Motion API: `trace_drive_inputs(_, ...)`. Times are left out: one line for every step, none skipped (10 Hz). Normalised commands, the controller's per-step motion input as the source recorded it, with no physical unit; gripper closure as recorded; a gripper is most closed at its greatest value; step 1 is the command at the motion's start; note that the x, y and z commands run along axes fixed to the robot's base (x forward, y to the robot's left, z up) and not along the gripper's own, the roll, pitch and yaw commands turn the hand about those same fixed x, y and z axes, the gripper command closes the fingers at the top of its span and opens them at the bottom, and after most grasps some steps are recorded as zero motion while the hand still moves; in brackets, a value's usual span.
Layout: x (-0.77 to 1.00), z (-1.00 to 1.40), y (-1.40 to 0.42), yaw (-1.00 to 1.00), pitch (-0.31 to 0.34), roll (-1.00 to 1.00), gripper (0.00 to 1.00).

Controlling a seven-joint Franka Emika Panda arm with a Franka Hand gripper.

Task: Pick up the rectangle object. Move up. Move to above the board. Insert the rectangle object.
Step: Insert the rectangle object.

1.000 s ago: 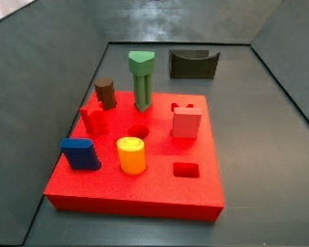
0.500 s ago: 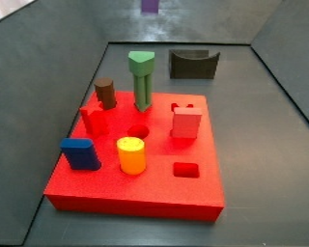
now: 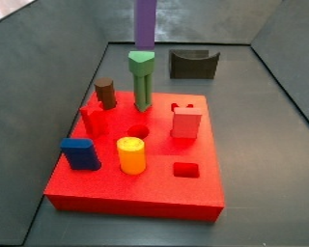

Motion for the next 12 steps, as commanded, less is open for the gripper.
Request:
trace_drive_inputs(0.00, -0.02, 0.00, -1.00, 0.000, 0.01, 1.00)
trace_drive_inputs(0.00, -0.01, 0.00, -1.00, 0.000, 0.00, 1.00)
trace_drive_inputs(0.00, 0.00, 0.00, -1.00, 0.000, 0.00, 1.00)
trace_drive_inputs(0.00, -0.01, -0.03, -1.00, -0.003, 0.00, 1.00)
trace_drive_inputs(0.00, -0.02, -0.03, -1.00, -0.014, -0.02, 1.00)
trace_drive_inputs(0.22, 0.00, -0.36, -0.04, -0.096, 0.09, 1.00)
trace_drive_inputs(-0.16, 0.00, -0.09, 0.17, -0.031, 0.00, 1.00)
trace_drive_inputs(-0.10, -0.08, -0.39, -0.37, 0.020, 0.03, 1.00)
trace_drive_inputs(-0.13, 0.00, -0.14, -0.88, 0.101, 0.17, 1.00)
trace_drive_inputs(-0.13, 0.00, -0.13, -0.89, 0.099, 0.18, 1.00)
trace_drive_inputs(-0.12, 0.00, -0.12, -0.89, 0.094, 0.18, 1.00)
trace_drive_inputs(-0.09, 0.00, -0.13, -0.90, 0.080, 0.16, 1.00)
